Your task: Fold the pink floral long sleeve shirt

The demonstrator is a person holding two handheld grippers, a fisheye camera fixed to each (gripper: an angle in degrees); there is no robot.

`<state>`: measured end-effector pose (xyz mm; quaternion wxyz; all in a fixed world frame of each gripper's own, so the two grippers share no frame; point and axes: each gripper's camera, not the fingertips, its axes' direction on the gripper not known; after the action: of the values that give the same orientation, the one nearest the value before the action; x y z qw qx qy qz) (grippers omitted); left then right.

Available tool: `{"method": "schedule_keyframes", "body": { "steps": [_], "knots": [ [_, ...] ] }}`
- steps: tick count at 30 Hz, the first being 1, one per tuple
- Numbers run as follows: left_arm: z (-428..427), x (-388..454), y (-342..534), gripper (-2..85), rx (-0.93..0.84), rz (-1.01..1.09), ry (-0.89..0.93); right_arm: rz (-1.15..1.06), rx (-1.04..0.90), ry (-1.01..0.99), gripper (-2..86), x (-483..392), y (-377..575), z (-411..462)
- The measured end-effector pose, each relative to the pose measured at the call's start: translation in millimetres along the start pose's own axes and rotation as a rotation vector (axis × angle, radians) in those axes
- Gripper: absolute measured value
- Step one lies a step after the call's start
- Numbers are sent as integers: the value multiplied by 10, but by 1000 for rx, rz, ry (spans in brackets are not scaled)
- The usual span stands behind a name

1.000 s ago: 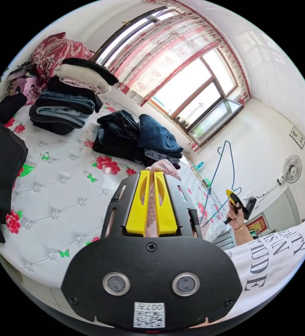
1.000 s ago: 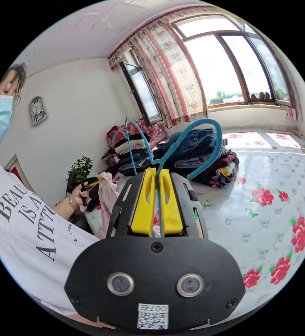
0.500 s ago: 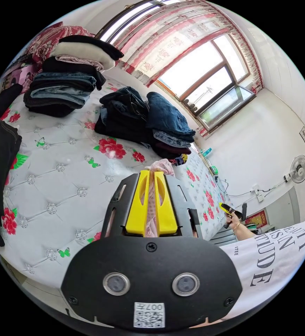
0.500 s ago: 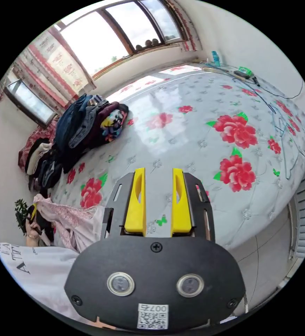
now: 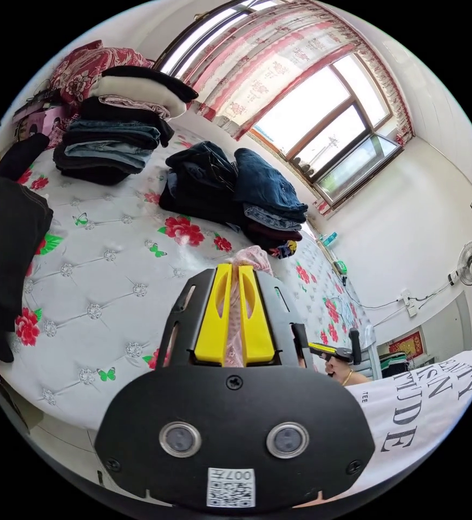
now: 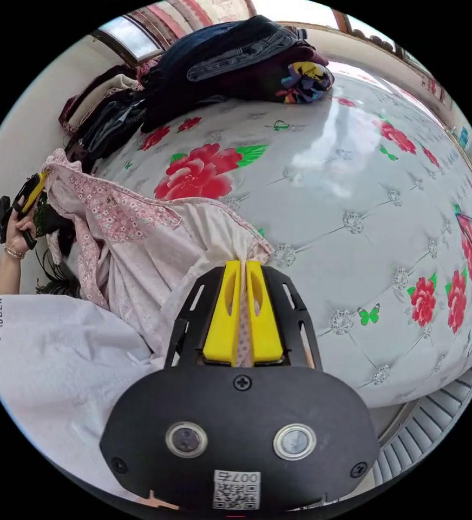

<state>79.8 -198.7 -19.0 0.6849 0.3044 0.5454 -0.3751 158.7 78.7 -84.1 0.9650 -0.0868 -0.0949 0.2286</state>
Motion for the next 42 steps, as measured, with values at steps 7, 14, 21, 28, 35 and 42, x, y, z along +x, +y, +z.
{"method": "schedule_keyframes", "body": {
  "steps": [7, 14, 21, 28, 35, 42],
  "knots": [
    [185, 529, -1371, 6, 196, 227, -40, 36, 473, 119, 11, 161, -693, -1619],
    [927, 287, -2156, 102, 94, 122, -325, 127, 416, 156, 47, 193, -1287, -1653],
    [1271, -21, -315, 99, -203, 229, -307, 98, 72, 139, 64, 53, 328, -325],
    [1559, -295, 639, 124, -443, 137, -459, 137, -3, 239, 78, -57, 920, 37],
    [1954, -754, 206, 106, -536, 126, -545, 206, -67, 248, 48, -7, 752, 409],
    [1665, -662, 15, 10, -631, 236, -531, 243, -150, 528, 5, 349, 1079, 289]
  ]
}}
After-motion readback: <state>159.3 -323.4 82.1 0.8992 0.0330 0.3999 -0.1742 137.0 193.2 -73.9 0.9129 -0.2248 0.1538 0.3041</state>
